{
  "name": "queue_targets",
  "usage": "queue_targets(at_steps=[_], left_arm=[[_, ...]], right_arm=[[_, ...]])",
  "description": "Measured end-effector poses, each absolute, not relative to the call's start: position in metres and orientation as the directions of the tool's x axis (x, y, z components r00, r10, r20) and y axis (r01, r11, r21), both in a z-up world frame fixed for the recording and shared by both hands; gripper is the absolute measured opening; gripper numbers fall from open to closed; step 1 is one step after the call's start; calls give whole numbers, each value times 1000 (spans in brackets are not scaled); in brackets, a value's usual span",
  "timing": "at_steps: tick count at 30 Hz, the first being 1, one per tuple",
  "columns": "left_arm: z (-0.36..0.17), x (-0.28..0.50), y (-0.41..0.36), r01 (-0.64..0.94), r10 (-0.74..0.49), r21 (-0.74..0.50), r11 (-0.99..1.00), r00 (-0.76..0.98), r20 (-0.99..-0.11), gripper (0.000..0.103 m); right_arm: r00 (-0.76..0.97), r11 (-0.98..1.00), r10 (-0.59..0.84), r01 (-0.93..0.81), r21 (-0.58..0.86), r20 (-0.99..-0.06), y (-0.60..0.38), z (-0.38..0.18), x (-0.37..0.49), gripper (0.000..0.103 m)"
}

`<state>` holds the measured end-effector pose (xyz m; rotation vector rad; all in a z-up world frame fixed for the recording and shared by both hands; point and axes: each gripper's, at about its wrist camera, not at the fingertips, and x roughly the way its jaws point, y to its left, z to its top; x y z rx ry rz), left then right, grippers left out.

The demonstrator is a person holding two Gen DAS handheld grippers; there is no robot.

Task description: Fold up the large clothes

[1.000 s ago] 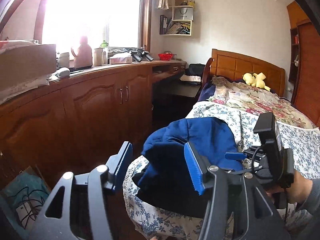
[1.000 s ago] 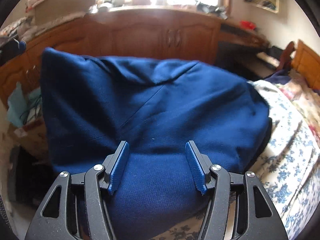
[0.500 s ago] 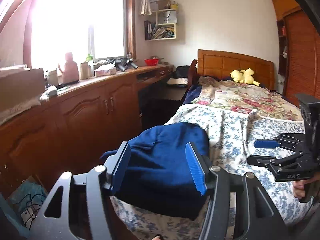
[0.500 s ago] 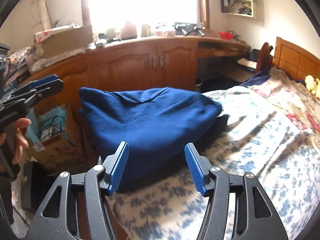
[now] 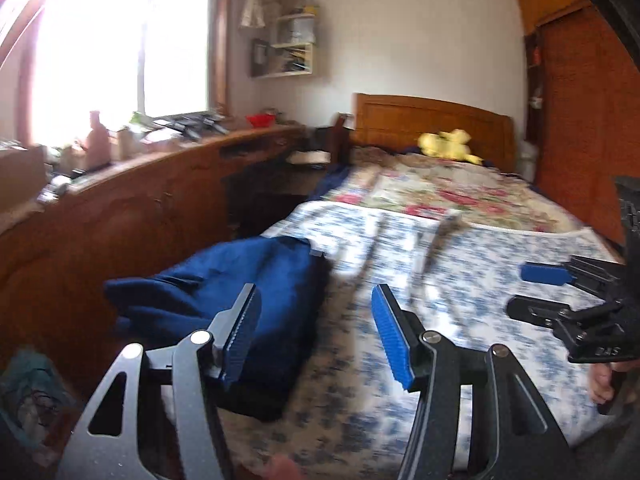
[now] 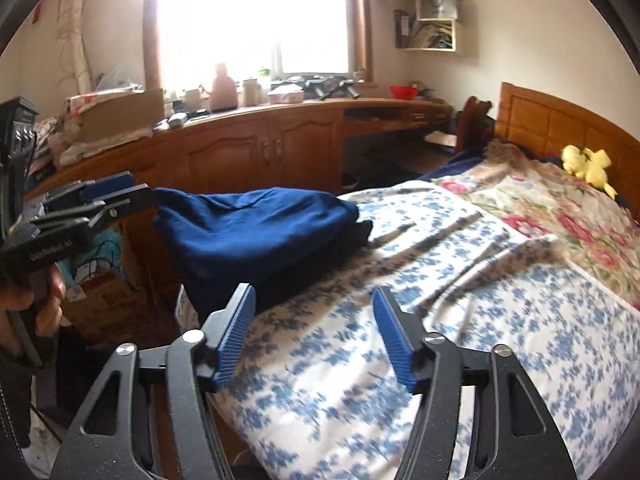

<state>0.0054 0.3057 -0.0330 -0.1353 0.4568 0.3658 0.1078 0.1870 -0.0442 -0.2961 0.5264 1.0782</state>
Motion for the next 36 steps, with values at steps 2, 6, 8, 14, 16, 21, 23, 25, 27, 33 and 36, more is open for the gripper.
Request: queue_targets(at_steps=[2,6,8,14,16,21,23,25,27,33,36], left_arm=[[-38,12,296,-369,296,-63,927,826,-479,57],[-48,23,273,-350,283,-49,936,826,-487,57],[-53,30,258,-326,271,-30,945,829,-489,57],[-72,45,207,-253,214,-6,967,828,-518,57],[-76,49,192,-232,192,-12,973,833,-519,57],[-80,57,153,-156,103,-56,986,842,-530,57],[-82,57,139,-140,90,-53,989,842,-532,57],[-82,56,125,-123,74,-57,991,843,-532,57],[-82,54,114,-113,64,-61,992,846,-530,57],[-77,47,78,-73,28,-63,995,845,-534,57],[-66,44,61,-45,1,-71,996,852,-523,57]], right_arm=[[377,463,755,-886,29,-537,170,-44,108,69],[397,494,750,-868,49,-529,140,-48,111,72],[410,512,746,-857,59,-525,122,-52,112,73],[471,584,715,-808,71,-516,73,-68,116,80],[513,624,694,-778,67,-505,54,-72,116,81],[564,677,662,-733,71,-494,14,-76,112,85],[587,701,644,-709,73,-491,-3,-77,110,89],[605,727,619,-683,73,-500,-18,-78,107,91],[614,740,609,-668,79,-502,-35,-79,103,91],[667,798,552,-596,87,-500,-88,-75,79,91],[694,824,524,-559,89,-494,-109,-67,69,91]])
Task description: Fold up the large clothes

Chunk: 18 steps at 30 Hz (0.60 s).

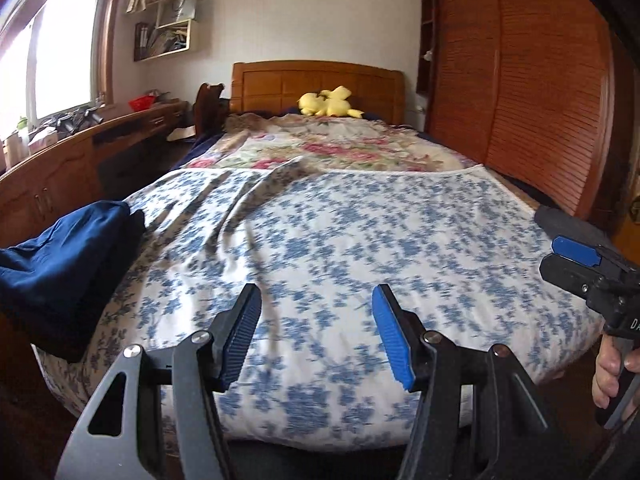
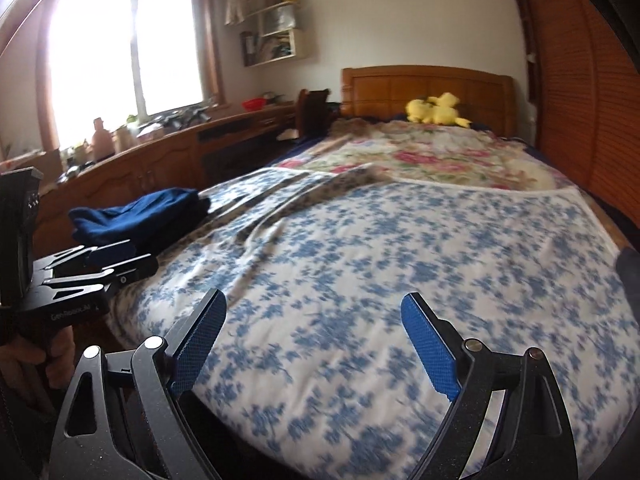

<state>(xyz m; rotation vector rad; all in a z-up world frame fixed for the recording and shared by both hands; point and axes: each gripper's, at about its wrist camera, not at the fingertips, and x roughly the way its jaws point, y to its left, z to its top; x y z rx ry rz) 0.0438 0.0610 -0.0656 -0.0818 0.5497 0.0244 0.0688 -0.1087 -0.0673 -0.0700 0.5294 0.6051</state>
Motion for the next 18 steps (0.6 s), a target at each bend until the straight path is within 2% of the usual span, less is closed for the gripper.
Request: queue_targets(at_steps=[10,18], left_arm=[[-4,24,16,39,-59,-57,998,901,-431,57],[13,10,9,29,-41,-36,999,915,-401,57]], right_arm=[[817,897,429,-436,74,-385,-173,-14,29,91],[864,920,386,-385,70,-324,-193,4,16,91]])
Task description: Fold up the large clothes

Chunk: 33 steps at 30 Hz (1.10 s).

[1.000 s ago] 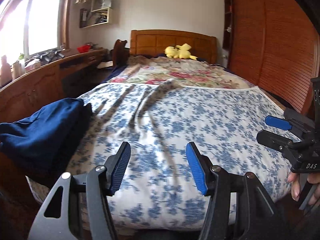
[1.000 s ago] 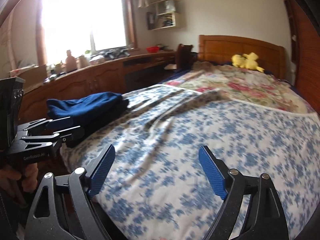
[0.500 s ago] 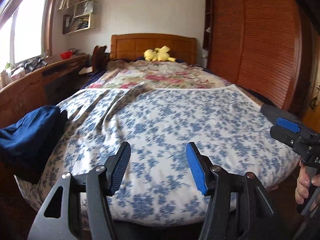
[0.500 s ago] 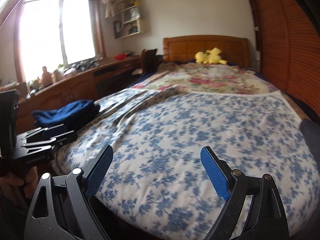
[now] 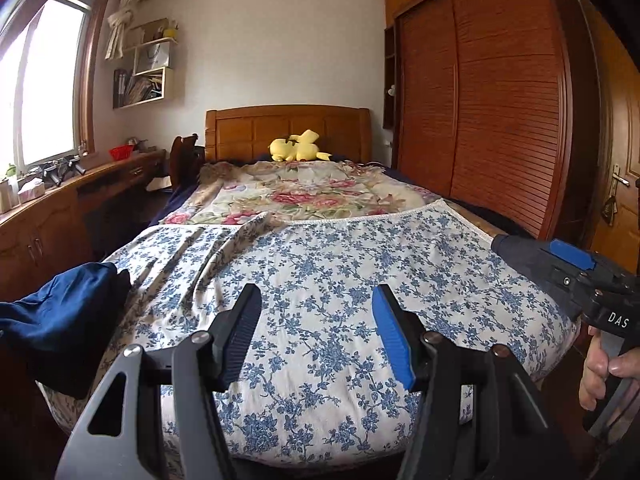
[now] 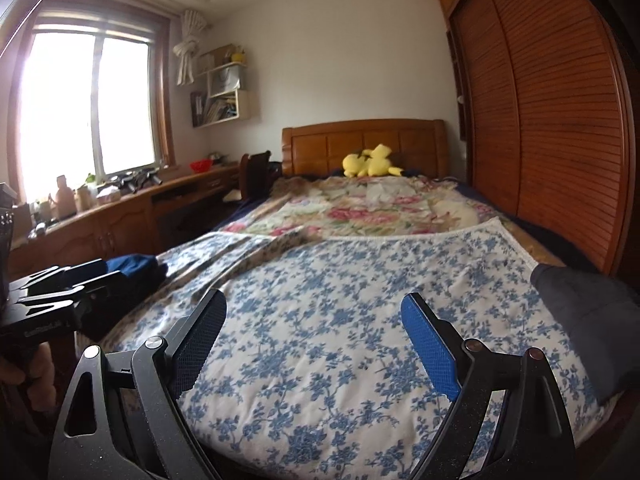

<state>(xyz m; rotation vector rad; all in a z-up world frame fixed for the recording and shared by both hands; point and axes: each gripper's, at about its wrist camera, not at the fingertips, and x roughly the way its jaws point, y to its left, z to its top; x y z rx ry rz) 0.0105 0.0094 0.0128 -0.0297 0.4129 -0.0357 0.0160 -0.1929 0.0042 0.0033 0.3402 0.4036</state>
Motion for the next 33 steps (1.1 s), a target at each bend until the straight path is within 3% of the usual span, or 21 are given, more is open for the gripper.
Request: queue_targets(at_steps=[33], left_arm=[[2,10,14,-1,-19,-48,999,913,-407,57]], right_arm=[[870,925,375,-374,67,-320,-201,2,15,91]])
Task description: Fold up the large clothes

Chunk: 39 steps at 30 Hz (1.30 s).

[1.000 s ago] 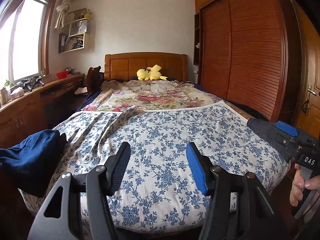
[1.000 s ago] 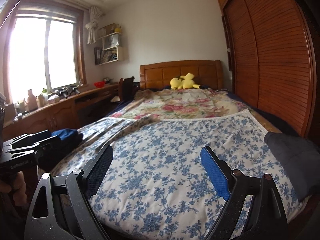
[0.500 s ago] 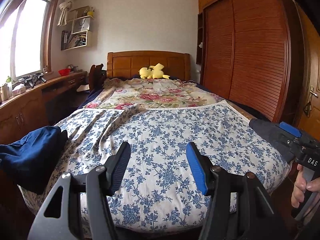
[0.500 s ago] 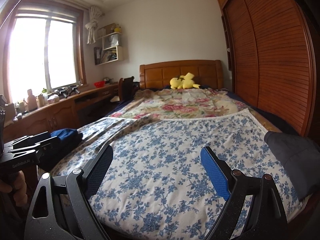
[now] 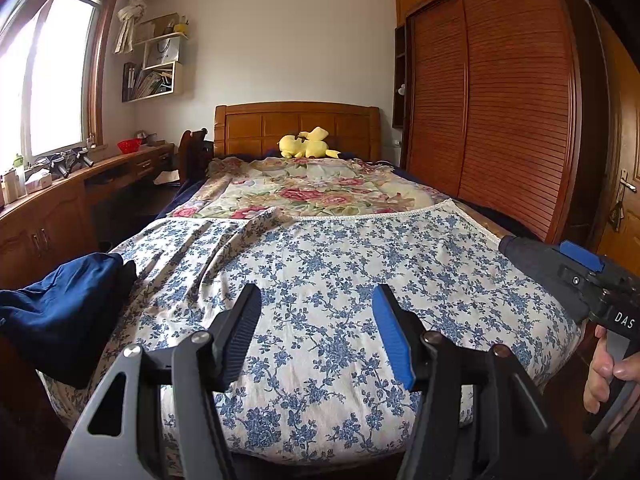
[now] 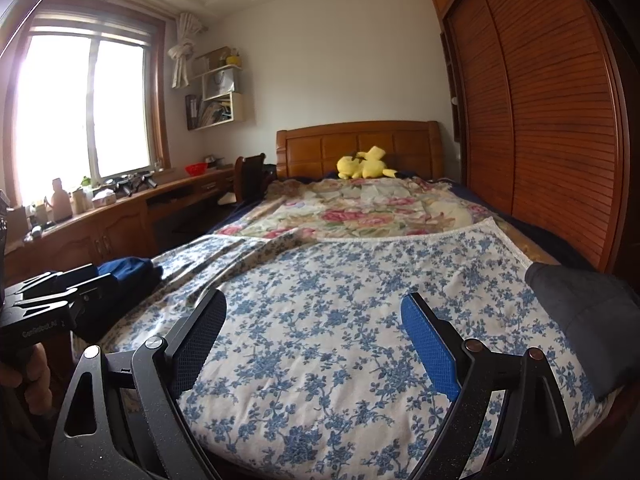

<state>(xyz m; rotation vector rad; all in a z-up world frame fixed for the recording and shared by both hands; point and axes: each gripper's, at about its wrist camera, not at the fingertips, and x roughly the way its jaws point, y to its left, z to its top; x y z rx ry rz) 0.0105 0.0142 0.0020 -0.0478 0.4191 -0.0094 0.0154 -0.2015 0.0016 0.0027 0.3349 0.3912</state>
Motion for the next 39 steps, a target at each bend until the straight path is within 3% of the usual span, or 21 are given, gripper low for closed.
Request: queue_targets(at_steps=[39], left_arm=[[2,8,15,0,-19,-47,999,916,-401,57]], right_arm=[[872,928,368,-368,64,-322,-195,1,14,91]])
